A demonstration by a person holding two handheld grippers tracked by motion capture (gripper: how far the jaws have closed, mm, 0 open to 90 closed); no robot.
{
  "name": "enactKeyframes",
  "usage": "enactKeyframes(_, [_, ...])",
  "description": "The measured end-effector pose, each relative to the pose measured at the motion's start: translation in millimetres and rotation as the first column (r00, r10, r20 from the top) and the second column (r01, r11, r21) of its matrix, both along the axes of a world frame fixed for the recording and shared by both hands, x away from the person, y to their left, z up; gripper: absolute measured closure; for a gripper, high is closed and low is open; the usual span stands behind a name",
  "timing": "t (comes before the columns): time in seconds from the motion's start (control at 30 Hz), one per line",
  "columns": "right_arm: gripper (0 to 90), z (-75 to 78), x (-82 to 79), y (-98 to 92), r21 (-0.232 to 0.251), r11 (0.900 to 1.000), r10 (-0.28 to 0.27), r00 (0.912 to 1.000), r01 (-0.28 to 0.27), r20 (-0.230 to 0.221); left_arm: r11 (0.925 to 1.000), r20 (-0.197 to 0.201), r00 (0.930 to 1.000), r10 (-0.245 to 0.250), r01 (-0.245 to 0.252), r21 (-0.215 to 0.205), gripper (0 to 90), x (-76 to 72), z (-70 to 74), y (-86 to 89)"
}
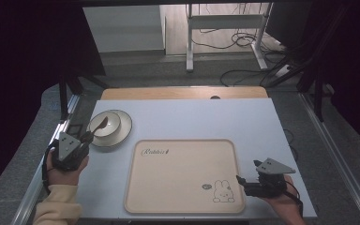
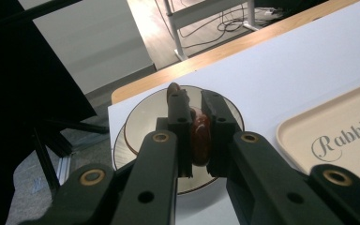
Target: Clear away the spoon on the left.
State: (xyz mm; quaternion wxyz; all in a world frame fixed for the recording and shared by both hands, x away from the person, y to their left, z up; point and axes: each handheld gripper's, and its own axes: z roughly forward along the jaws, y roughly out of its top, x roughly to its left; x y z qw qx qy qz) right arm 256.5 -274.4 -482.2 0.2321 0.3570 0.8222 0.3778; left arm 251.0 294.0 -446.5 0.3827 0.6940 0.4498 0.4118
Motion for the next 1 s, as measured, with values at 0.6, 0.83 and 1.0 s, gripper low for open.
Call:
enactKeyframes(0.6, [16.2, -0.5, 0.4, -0.5, -0.003, 1.000, 0.004, 1.0000, -0.004, 0.004, 0.9980, 0.020, 0.9979, -0.061, 0.061, -0.016, 84.2, -5.4, 11.8, -14.2])
enactKeyframes(0.83, [16.2, -0.7, 0.3, -0.3, -0.004, 1.000, 0.005, 1.0000, -0.005, 0.002, 0.9944, 0.020, 0.9948, -0.100, 0.100, -0.033, 84.2, -7.3, 15.5, -21.4])
enactKeyframes(1.0, [16.2, -0.9, 0.3, 0.0, -0.006, 1.000, 0.005, 1.0000, -0.005, 0.002, 0.9913, 0.016, 0.9919, -0.126, 0.127, -0.034, 84.2, -8.6, 18.0, -26.8])
